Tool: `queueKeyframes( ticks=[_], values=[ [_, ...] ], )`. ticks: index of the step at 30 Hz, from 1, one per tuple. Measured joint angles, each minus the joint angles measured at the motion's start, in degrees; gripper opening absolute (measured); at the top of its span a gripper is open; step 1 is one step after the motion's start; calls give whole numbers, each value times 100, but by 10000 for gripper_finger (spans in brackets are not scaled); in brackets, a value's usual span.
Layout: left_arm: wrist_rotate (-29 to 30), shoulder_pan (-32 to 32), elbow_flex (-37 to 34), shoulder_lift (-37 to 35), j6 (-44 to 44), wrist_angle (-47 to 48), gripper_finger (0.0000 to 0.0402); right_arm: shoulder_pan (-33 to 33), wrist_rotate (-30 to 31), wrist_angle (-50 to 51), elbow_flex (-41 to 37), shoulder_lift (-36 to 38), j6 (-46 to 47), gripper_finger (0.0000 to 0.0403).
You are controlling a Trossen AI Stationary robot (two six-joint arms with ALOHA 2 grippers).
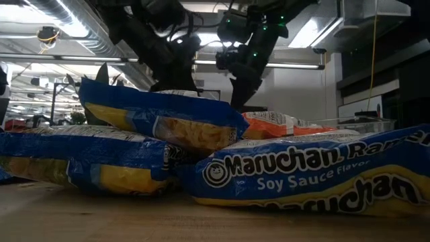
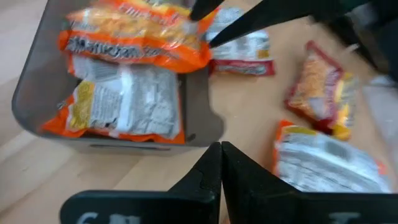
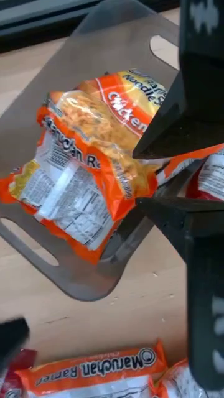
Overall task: Sort Maruchan noodles
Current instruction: Adjust the black bin
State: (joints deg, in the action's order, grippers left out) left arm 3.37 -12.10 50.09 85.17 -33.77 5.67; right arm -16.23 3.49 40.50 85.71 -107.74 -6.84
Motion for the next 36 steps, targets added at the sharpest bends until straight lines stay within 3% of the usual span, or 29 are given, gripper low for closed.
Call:
queueKeyframes(
  ticks=[11, 15, 21, 26, 29, 32, 36],
  values=[
    [62, -15, -1, 560, 133, -17, 1, 0, 54, 63, -6, 74, -10, 96],
    [371, -184, -1, 656, 200, 18, 1, -2, 145, 86, -6, 74, -9, 96],
    [1184, -621, -1, 656, 281, -35, 1, -66, 800, 73, -4, 76, 14, 96],
    [1240, -1027, 0, 653, 291, -147, 1, -320, 802, 88, -4, 76, 186, 96],
    [1154, -1178, 0, 639, 390, -235, 1, -513, 606, 132, -4, 76, 226, 96],
    [672, -1235, 1, 570, 343, -407, 1, -745, 392, 155, -4, 77, 210, 96],
    [113, -1053, 2, 427, 248, -750, 1, -1081, 575, 143, -4, 76, 258, 96]
  ],
)
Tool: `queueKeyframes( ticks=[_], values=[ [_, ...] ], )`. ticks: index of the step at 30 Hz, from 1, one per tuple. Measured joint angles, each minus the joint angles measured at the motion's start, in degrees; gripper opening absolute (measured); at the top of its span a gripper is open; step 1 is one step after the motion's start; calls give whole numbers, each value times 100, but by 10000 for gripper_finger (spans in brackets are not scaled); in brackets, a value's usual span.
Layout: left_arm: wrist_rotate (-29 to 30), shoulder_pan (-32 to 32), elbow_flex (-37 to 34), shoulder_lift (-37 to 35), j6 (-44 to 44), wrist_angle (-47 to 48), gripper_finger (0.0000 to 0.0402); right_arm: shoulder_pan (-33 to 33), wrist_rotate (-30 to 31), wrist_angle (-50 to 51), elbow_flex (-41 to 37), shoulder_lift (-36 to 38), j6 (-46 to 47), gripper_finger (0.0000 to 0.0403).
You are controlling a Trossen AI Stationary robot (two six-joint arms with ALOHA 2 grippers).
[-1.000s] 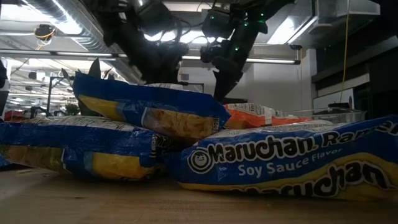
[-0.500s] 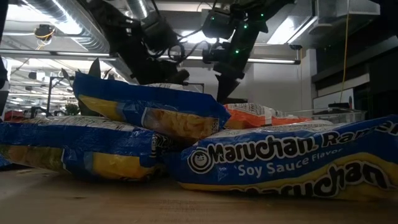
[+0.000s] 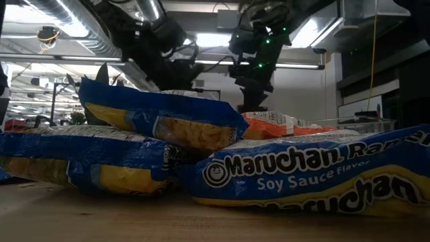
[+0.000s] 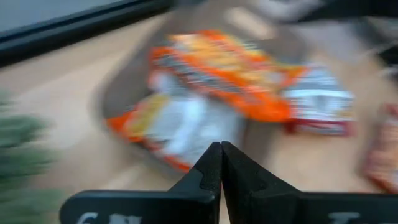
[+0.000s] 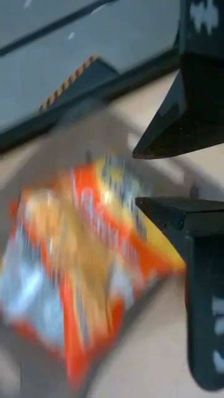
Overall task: Sort Maruchan noodles
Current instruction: Adjust the black bin
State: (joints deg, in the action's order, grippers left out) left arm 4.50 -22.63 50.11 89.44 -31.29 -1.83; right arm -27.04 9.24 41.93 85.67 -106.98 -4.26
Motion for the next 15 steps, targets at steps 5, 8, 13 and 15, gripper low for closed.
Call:
queueKeyframes(
  ticks=[5, 8, 13, 15],
  values=[
    [-191, 273, 0, -57, -202, -695, 1, -343, 323, -11, -50, -2, 188, 96],
    [-197, 363, 0, -51, -205, -670, 1, -484, 274, -33, -226, -9, 408, 96],
    [120, 396, 0, 151, -163, -254, 1, -523, 66, -257, -660, -17, 552, 96],
    [189, 396, 4, 244, -129, -181, 1, -502, -61, -350, -741, -17, 629, 96]
  ],
)
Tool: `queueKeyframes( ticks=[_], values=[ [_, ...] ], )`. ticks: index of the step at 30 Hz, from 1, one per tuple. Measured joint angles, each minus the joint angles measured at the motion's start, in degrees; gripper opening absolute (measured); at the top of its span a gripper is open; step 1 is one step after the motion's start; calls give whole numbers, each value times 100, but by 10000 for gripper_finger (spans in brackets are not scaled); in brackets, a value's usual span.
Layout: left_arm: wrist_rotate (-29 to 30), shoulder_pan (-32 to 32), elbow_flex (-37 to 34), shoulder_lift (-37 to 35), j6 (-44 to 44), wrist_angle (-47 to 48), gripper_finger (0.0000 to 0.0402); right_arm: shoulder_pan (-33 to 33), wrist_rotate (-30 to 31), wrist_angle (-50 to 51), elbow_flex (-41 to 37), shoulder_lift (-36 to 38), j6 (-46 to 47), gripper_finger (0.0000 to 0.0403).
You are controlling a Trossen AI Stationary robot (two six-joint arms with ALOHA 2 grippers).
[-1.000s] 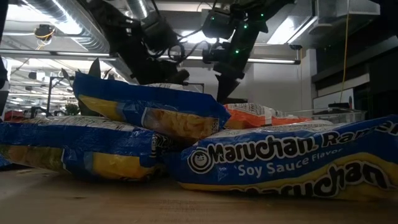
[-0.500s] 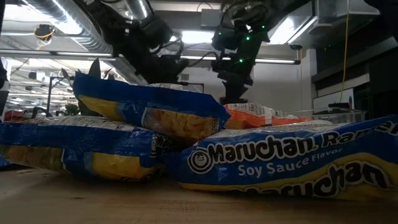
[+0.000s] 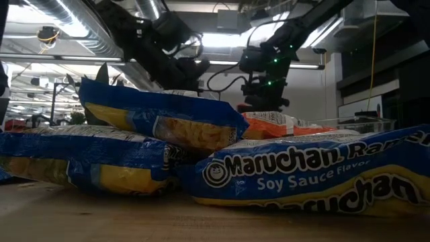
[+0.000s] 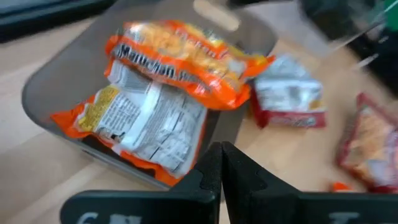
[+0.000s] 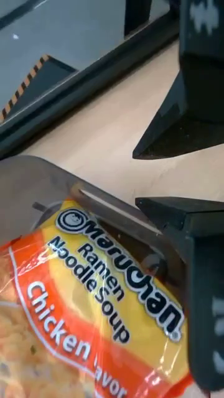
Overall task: Sort Maruchan noodles
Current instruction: Adjust the black bin, then put the orange noodle pack into the black bin
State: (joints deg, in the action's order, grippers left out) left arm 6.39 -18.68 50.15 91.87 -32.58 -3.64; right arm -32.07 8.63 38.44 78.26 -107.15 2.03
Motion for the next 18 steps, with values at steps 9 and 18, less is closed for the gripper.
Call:
queueKeyframes(
  ticks=[9, 18],
  values=[
    [-188, -200, 22, 466, 138, -35, 0, 179, -69, 69, -109, 2, 231, 96],
    [-170, -539, -13, -8, 379, 87, 0, 253, -68, 291, 77, 850, 223, 96]
  ],
)
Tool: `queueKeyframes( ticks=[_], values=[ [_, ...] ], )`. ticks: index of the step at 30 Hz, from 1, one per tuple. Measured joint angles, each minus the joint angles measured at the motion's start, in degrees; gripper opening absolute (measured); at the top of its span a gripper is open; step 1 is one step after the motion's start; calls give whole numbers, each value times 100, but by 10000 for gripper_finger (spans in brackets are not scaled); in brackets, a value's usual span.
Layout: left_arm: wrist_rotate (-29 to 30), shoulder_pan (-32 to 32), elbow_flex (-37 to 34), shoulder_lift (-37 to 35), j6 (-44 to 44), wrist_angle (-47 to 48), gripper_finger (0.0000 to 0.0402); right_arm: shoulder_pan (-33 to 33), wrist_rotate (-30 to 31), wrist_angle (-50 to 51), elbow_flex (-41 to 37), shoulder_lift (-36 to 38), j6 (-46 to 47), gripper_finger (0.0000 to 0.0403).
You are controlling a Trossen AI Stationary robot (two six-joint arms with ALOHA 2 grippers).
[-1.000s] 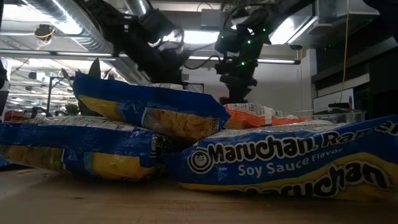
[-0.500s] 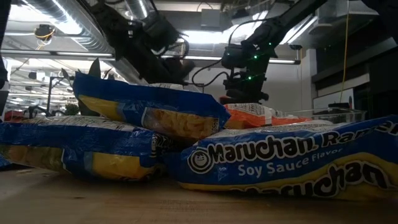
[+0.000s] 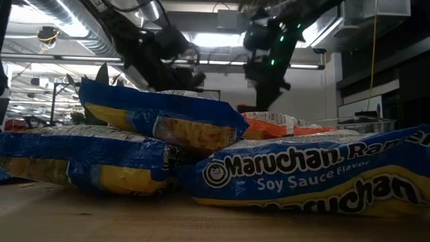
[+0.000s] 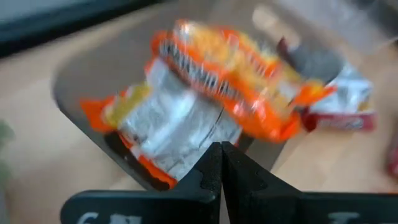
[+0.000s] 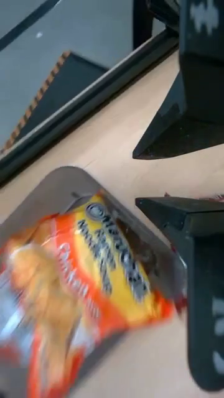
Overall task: Sort Maruchan noodles
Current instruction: Put the orange noodle pack into the black bin
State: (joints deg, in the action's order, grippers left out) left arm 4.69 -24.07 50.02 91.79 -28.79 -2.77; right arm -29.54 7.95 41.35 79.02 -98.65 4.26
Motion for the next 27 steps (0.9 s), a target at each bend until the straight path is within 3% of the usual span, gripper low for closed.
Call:
queueKeyframes(
  ticks=[3, 6, 8, 10, 16, 22, 27],
  values=[
    [-36, -25, 7, -329, 49, -26, 0, -4, -750, 49, 10, 462, -157, 96],
    [-135, -13, 7, -655, 51, -55, 0, 33, -1926, 280, 15, 807, -346, 96],
    [-445, -5, 7, -897, 47, -50, 0, 184, -2527, 482, 14, 951, -453, 96],
    [-897, 29, 7, -1149, -47, -120, 0, 498, -2706, 755, 11, 1112, -615, 96],
    [-2090, 367, 7, -2074, -336, -352, 0, 2059, -2096, 1371, 11, 1335, -1228, 96],
    [-1645, 942, 9, -2843, -394, -491, 3, 3478, -1241, 1366, -163, 1331, -1151, 107],
    [-1705, 1428, 7, -3210, -198, -439, 34, 4345, -368, 654, -416, 1331, -5, 167]
  ],
)
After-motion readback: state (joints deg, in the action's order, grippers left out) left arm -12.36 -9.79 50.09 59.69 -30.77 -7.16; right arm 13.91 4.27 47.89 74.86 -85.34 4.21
